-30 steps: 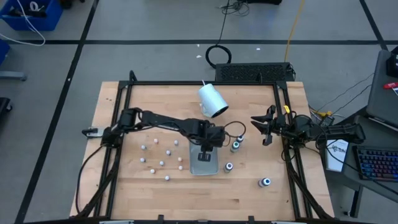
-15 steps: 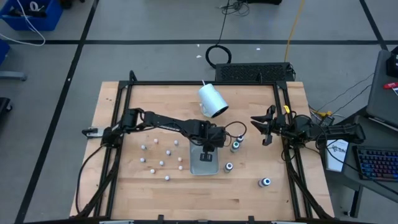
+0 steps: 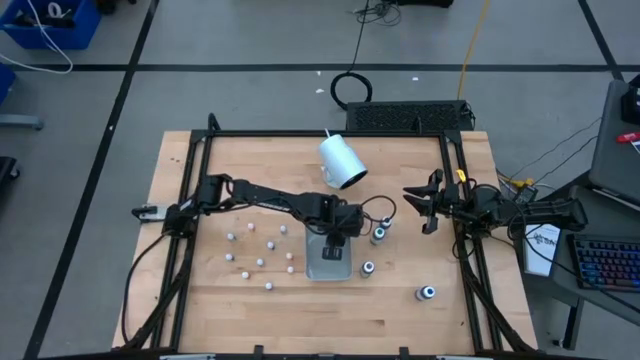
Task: Pick & Place food coloring
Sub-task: Put the top small violet food coloring bottle into the gray bin, then put the top small black food coloring bottle into the gray bin
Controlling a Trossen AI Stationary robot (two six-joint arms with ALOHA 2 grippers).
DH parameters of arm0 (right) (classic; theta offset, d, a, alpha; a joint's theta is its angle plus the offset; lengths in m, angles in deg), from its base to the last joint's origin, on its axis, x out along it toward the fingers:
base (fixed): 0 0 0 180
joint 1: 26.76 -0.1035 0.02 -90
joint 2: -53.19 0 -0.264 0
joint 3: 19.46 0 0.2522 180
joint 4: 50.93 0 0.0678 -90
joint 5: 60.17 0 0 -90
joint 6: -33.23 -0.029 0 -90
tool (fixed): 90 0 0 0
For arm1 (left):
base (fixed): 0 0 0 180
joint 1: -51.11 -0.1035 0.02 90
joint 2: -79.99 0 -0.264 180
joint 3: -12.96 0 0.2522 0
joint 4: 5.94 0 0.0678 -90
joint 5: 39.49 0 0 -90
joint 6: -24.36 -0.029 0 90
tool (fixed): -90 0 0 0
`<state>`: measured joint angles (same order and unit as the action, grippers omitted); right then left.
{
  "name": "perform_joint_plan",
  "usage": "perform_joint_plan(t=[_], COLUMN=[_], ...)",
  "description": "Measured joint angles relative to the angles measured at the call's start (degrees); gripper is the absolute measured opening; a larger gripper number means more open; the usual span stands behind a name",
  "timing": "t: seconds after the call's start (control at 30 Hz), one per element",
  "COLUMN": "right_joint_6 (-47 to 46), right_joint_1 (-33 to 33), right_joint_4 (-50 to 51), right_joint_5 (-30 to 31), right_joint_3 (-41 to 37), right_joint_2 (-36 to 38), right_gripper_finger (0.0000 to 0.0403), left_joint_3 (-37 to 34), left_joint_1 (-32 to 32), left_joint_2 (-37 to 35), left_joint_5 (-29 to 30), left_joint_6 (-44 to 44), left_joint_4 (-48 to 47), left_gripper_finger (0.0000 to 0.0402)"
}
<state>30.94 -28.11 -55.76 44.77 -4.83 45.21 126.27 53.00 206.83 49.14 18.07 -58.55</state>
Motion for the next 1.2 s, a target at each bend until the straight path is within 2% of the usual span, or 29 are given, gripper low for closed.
perform_joint_plan(t=[0.27,0.43,0.6,0.77,0.87,0.93,1.0,1.2], right_joint_6=[0.00,0.00,0.00,-0.02,-0.01,-0.02,-0.01,0.02], right_joint_1=[0.00,0.00,0.00,0.01,0.01,0.02,0.01,0.00], right_joint_4=[0.01,0.02,0.02,0.07,0.07,0.07,0.08,0.45], right_joint_5=[0.00,-0.01,-0.02,-0.02,0.00,0.00,-0.02,-0.15], right_joint_3=[0.00,0.00,0.00,0.00,0.00,0.00,0.00,0.21], right_joint_2=[0.00,0.00,0.00,-0.02,-0.02,-0.02,0.00,0.43], right_gripper_finger=[0.0077,0.0077,0.0077,0.0077,0.0077,0.0077,0.0077,0.0077], left_joint_3=[0.38,2.09,2.62,2.69,1.95,-0.27,-4.19,-21.91], left_joint_1=[0.00,0.00,0.02,0.01,0.02,0.11,0.16,1.20], left_joint_2=[-0.02,-0.53,-4.17,-10.03,-13.58,-15.74,-17.81,-24.56], left_joint_5=[-0.02,0.00,1.91,5.78,8.55,10.20,10.95,8.33], left_joint_6=[0.39,0.38,0.34,2.05,7.80,12.81,16.12,16.43], left_joint_4=[-0.59,-3.51,-7.17,-16.96,-26.66,-32.34,-33.66,-20.76], left_gripper_finger=[0.0197,0.0211,0.0213,0.0214,0.0214,0.0214,0.0214,0.0214])
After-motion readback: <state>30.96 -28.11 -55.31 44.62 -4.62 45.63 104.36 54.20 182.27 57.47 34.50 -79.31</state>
